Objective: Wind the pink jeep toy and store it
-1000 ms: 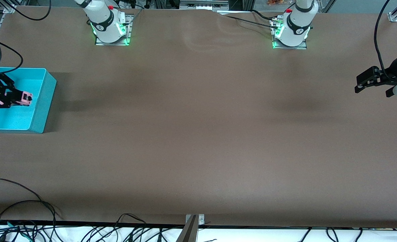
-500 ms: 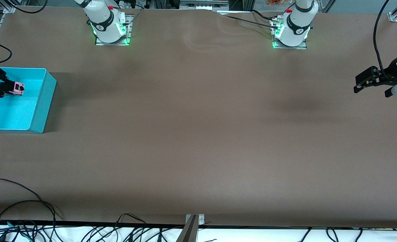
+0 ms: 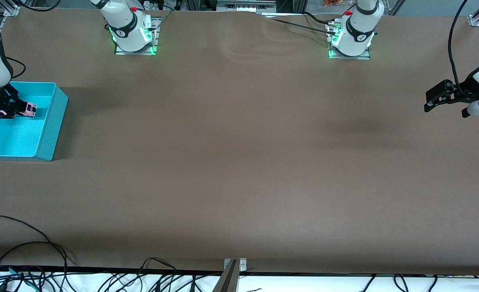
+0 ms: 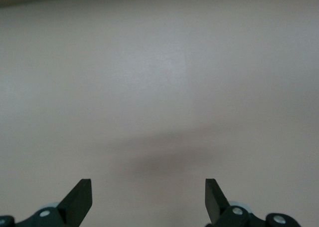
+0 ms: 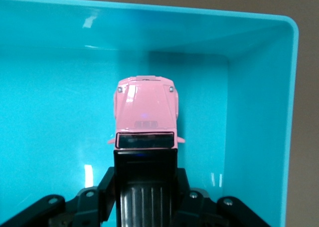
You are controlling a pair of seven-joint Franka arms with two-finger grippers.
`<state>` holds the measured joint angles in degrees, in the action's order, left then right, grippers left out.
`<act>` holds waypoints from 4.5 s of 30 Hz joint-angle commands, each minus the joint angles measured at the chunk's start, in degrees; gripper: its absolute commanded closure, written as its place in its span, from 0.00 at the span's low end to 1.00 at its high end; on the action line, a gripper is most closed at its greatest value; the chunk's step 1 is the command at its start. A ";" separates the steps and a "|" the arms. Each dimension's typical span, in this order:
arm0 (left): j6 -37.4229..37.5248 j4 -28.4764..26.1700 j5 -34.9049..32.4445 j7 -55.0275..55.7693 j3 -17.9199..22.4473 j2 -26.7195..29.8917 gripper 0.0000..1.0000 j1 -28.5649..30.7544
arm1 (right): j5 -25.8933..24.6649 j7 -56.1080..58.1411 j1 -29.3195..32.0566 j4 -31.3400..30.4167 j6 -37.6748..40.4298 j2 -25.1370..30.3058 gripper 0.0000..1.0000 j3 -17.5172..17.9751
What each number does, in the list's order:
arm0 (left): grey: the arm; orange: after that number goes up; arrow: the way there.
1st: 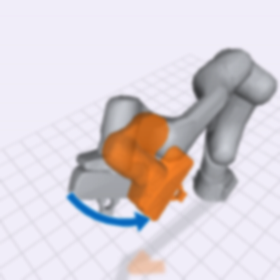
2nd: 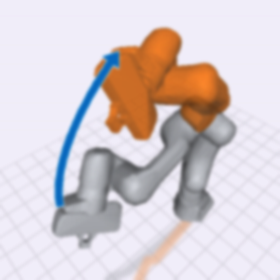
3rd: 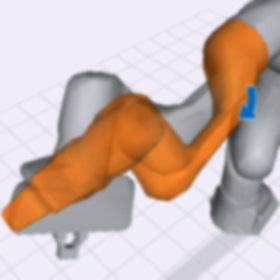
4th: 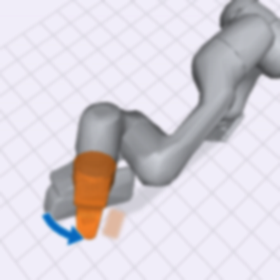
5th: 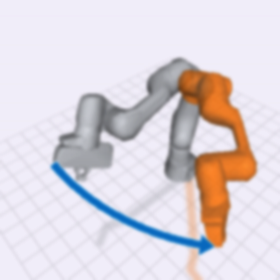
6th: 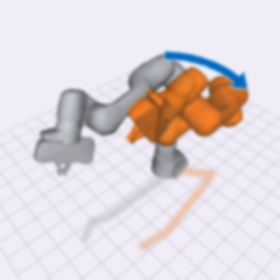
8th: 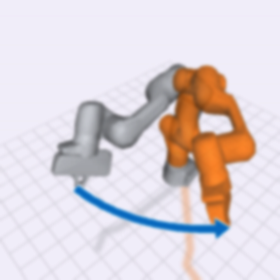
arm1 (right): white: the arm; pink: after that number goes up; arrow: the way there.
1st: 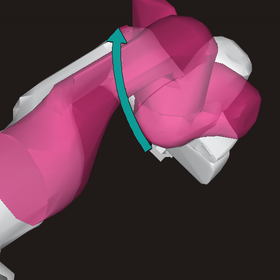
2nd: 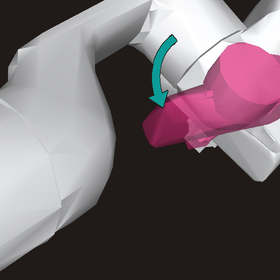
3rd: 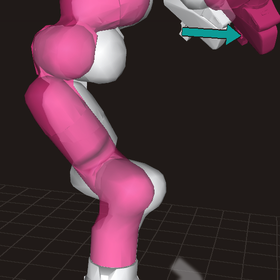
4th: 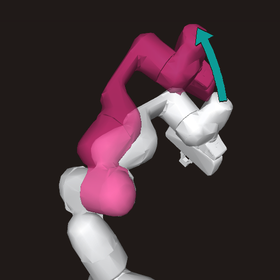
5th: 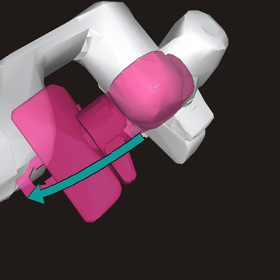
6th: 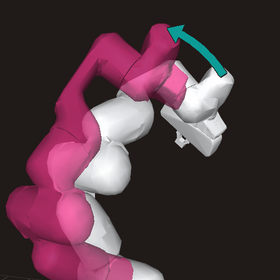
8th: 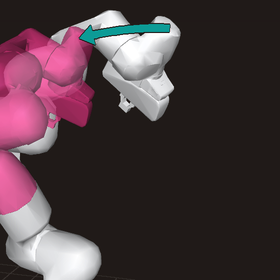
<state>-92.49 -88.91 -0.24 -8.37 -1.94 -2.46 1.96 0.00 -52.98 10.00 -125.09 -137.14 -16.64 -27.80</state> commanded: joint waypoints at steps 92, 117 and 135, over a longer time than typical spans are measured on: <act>3.54 3.31 -0.99 8.46 -1.57 0.09 0.00 0.50 | 2.11 36.80 -6.13 30.34 49.42 21.13 0.00 31.58; 3.54 3.31 -0.81 8.46 -1.57 0.09 0.00 0.33 | -2.19 39.97 -12.55 33.24 53.65 19.54 0.00 32.38; 3.63 3.31 -0.64 8.63 -1.48 0.09 0.00 0.41 | -2.10 41.99 -12.64 38.08 55.23 17.52 0.00 30.79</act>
<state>-90.07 -86.66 -0.25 0.65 -3.33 -2.58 2.29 -1.29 -13.38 -1.77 -89.79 -83.65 2.19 3.90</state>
